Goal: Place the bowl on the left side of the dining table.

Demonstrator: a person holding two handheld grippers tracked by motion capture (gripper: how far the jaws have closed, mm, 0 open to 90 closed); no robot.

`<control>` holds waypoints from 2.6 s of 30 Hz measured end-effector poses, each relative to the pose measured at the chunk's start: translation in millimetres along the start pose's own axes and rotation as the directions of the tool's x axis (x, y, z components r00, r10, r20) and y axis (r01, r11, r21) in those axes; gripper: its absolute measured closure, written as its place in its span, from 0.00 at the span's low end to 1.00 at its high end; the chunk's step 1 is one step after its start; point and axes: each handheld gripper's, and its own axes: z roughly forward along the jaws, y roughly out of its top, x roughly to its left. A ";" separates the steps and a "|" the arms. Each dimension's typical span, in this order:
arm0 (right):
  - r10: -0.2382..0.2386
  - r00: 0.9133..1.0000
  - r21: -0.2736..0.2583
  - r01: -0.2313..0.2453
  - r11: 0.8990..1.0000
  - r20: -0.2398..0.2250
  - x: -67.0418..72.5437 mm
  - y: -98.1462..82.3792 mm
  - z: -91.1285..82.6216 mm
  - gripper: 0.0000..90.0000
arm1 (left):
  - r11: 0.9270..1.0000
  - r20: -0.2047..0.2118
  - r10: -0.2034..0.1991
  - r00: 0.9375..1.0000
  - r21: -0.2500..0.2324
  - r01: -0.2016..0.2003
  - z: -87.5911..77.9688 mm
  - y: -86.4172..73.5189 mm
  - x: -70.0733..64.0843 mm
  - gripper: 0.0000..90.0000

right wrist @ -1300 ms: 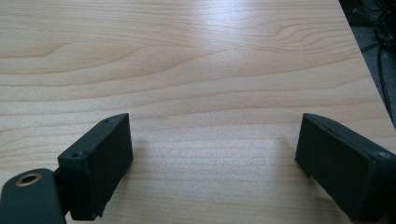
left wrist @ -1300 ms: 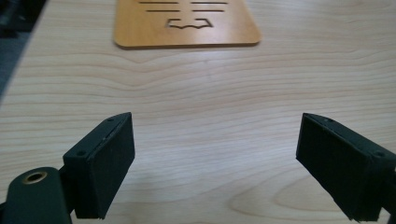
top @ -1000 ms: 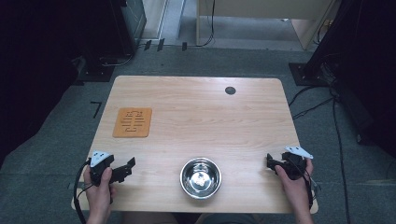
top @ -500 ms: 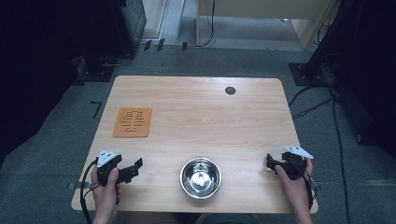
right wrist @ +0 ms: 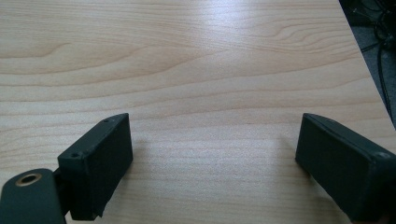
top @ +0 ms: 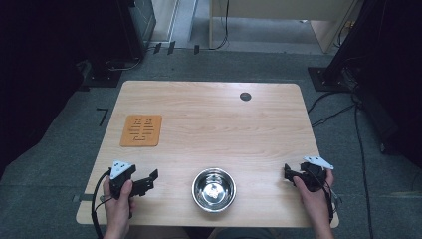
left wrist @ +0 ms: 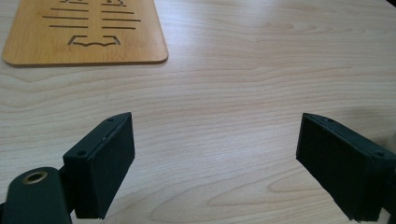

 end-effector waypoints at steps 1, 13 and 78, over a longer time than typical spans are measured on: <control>-0.001 1.000 0.000 0.001 1.000 0.000 0.0 0.0 0.0 0.12 | 1.000 0.002 0.002 1.000 0.000 -0.002 0.2 -0.1 -1.2 0.13; 0.000 1.000 0.000 0.000 1.000 0.000 0.0 0.0 0.0 0.12 | 1.000 0.026 0.025 0.999 0.008 -0.025 4.0 -1.7 -15.2 0.13; 0.000 1.000 0.001 0.000 1.000 -0.001 0.1 0.2 0.1 0.12 | 0.986 0.143 0.137 0.980 0.072 -0.148 41.7 -20.0 -101.3 0.13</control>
